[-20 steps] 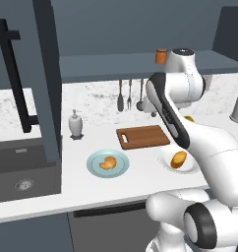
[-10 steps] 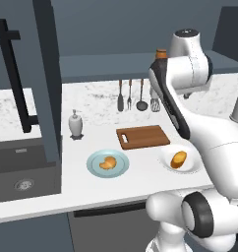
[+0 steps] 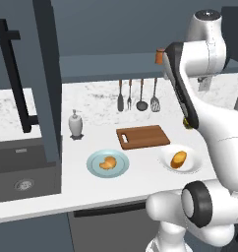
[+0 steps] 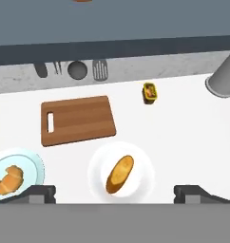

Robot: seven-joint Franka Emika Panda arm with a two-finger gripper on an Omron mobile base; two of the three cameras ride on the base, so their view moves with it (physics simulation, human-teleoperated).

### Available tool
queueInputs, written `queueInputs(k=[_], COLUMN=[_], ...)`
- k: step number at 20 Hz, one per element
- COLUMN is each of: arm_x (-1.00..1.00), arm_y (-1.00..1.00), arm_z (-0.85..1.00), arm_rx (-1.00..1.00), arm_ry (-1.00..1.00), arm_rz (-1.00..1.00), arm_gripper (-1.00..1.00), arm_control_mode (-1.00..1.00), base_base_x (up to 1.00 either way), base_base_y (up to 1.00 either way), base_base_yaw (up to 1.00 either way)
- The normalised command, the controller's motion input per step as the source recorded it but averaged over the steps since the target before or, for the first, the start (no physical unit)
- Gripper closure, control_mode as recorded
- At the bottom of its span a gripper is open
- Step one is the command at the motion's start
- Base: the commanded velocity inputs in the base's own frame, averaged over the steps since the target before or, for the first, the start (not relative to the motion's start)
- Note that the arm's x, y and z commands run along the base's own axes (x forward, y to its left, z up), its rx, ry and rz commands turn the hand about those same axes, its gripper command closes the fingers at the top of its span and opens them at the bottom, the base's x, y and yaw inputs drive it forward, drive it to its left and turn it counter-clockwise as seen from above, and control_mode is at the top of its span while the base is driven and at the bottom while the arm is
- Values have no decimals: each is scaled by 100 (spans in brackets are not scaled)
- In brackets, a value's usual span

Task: From the different types of pastries on the counter, select a croissant and place it on the cutting board. Then retrieve a jar of jam from the cabinet and place it alongside the croissant on the cutting board.

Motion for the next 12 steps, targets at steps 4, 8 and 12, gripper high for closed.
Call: queueInputs(k=[4, 8, 12], arm_x=[12, 21, 39], arm_y=[-17, -9, 0], arm_z=[45, 44, 42], arm_rx=[1, 5, 6], arm_ry=[-21, -12, -8], arm_rz=[0, 0, 0], arm_gripper=[-100, -100, -100], arm_control_mode=[-100, -100, -100], base_base_x=[0, 0, 0], base_base_y=[0, 0, 0], base_base_yaw=[0, 0, 0])
